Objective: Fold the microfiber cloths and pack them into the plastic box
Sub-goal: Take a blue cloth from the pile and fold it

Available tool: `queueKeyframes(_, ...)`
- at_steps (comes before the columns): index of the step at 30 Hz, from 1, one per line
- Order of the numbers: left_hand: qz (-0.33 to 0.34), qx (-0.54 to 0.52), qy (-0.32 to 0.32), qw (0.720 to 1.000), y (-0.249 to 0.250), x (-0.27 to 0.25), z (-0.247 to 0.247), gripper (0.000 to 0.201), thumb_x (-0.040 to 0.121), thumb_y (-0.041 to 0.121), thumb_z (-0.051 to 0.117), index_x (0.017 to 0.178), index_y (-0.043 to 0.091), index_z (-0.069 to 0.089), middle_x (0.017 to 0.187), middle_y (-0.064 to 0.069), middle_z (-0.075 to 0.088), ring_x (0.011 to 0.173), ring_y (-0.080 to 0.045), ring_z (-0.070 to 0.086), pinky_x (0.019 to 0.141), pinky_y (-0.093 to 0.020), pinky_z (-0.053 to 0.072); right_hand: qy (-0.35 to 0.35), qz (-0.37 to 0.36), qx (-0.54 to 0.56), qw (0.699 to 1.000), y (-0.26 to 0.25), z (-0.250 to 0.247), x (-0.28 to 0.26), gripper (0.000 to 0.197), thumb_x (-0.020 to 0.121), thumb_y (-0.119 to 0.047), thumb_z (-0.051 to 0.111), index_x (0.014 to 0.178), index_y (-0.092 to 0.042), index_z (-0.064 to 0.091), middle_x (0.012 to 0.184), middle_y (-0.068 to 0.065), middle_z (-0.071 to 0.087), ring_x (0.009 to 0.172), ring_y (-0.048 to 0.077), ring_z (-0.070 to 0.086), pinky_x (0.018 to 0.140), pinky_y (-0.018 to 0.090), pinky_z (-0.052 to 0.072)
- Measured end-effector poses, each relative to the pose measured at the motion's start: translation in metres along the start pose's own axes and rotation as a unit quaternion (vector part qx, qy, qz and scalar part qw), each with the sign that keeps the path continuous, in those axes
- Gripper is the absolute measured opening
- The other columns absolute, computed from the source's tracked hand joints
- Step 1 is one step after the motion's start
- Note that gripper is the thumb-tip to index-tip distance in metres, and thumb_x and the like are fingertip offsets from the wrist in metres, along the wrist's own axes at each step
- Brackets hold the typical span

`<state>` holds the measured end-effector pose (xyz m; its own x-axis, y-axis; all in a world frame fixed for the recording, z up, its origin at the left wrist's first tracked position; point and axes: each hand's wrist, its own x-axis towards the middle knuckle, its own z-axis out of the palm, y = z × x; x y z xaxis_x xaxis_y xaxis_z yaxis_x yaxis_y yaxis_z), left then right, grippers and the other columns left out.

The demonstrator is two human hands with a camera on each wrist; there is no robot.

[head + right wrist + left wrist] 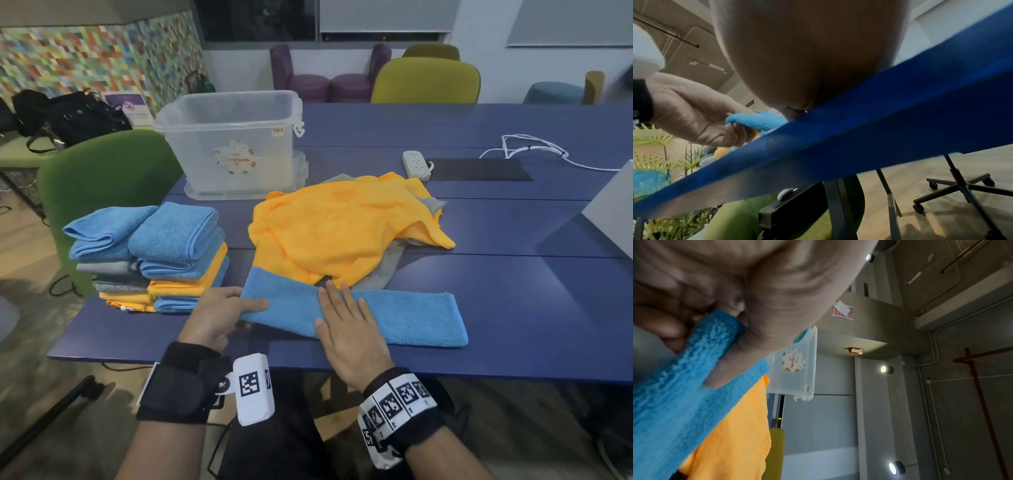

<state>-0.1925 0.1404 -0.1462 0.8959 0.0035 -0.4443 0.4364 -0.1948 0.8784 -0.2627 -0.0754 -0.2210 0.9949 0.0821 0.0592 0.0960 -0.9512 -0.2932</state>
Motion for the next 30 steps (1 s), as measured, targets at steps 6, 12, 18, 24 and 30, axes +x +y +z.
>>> queueKeyframes(6, 0.137, -0.009, 0.010, 0.991, 0.013, -0.019, 0.031, 0.019, 0.094, 0.019, 0.074, 0.086, 0.002, 0.073, 0.082, -0.018, 0.070, 0.071, -0.022, 0.061, 0.054, -0.031, 0.047, 0.001, 0.001, -0.013, 1.000, -0.003, 0.003, 0.002, 0.062, 0.105, -0.043, 0.013, 0.163, -0.020, 0.012, 0.170, -0.005, 0.003, 0.157, 0.021, -0.002, 0.126, 0.047, 0.006)
queueKeyframes(12, 0.275, 0.156, 0.049, 0.947, 0.023, -0.032, 0.084, 0.021, 0.087, 0.032, 0.075, 0.074, 0.017, 0.067, 0.068, 0.002, 0.069, 0.067, -0.017, 0.065, 0.061, -0.038, 0.051, 0.111, 0.083, 0.306, 0.942, 0.006, -0.038, 0.006, 0.041, 0.102, -0.036, 0.037, 0.127, -0.025, 0.067, 0.138, 0.000, 0.061, 0.129, 0.018, 0.054, 0.107, 0.043, 0.043)
queueKeyframes(18, 0.295, 0.277, -0.041, 0.914, 0.014, -0.038, 0.123, 0.028, 0.079, 0.044, 0.076, 0.079, 0.018, 0.065, 0.071, 0.005, 0.066, 0.066, -0.013, 0.060, 0.060, -0.040, 0.048, 0.034, 0.249, 0.623, 0.741, 0.014, -0.077, 0.006, 0.041, 0.098, -0.049, 0.060, 0.100, -0.010, 0.075, 0.089, 0.014, 0.076, 0.078, 0.022, 0.071, 0.070, 0.036, 0.059)
queueKeyframes(24, 0.331, 0.335, -0.029, 0.882, -0.010, -0.036, 0.126, 0.064, 0.074, 0.071, 0.055, 0.116, 0.025, 0.070, 0.113, 0.009, 0.058, 0.110, -0.011, 0.051, 0.094, -0.034, 0.046, 0.040, 0.277, 0.569, 0.774, 0.037, -0.065, 0.008, 0.016, 0.090, 0.004, 0.054, 0.091, 0.001, 0.070, 0.075, 0.014, 0.069, 0.061, 0.017, 0.065, 0.051, 0.026, 0.049)
queueKeyframes(30, 0.373, 0.446, -0.088, 0.809, -0.042, -0.018, 0.141, 0.066, 0.103, 0.046, 0.017, 0.164, 0.022, 0.017, 0.173, 0.004, 0.000, 0.158, -0.017, -0.014, 0.127, -0.051, -0.004, 0.018, 0.289, 0.567, 0.771, 0.035, -0.063, 0.009, 0.031, 0.093, 0.002, 0.048, 0.070, -0.016, 0.055, 0.062, 0.005, 0.048, 0.054, 0.014, 0.044, 0.051, 0.030, 0.036)
